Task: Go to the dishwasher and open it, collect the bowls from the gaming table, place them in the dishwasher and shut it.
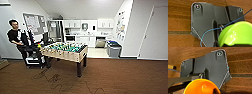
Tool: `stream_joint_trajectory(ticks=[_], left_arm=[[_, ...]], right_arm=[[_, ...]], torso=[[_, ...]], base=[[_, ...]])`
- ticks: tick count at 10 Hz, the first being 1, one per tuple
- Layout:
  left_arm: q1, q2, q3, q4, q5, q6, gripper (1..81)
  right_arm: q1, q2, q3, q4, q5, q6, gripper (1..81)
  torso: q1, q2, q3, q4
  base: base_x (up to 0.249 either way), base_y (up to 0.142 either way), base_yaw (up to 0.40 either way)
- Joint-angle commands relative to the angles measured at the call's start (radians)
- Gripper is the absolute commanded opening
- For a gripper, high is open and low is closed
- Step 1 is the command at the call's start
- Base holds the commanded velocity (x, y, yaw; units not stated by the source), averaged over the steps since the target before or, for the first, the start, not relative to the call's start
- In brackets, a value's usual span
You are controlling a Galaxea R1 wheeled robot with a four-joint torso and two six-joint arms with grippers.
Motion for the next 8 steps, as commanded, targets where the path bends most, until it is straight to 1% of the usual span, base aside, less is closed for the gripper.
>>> stream_joint_trajectory(ticks=[1, 6, 7, 8], left_arm=[[-0.035, -0.011, 0.004, 0.003, 0.057, 0.004, 1.0], [-0.035, -0.011, 0.004, 0.002, 0.057, 0.004, 1.0], [-0.034, -0.013, 0.004, 0.002, 0.055, 0.004, 1.0], [-0.034, -0.013, 0.004, 0.002, 0.057, 0.004, 1.0]], right_arm=[[0.035, -0.023, 0.002, -0.009, -0.049, -0.003, 1.0], [0.04, -0.019, 0.002, -0.009, -0.051, -0.003, 1.0], [0.041, -0.019, 0.002, -0.009, -0.051, -0.003, 1.0], [0.041, -0.019, 0.002, -0.009, -0.051, -0.003, 1.0]], torso=[[0.0, 0.0, 0.0, 0.0], [0.0, 0.0, 0.0, 0.0], [0.0, 0.0, 0.0, 0.0], [0.0, 0.0, 0.0, 0.0]], base=[[0.153, -0.09, 0.0], [0.142, -0.09, 0.0], [0.136, -0.074, 0.0], [0.135, 0.0, 0.0]])
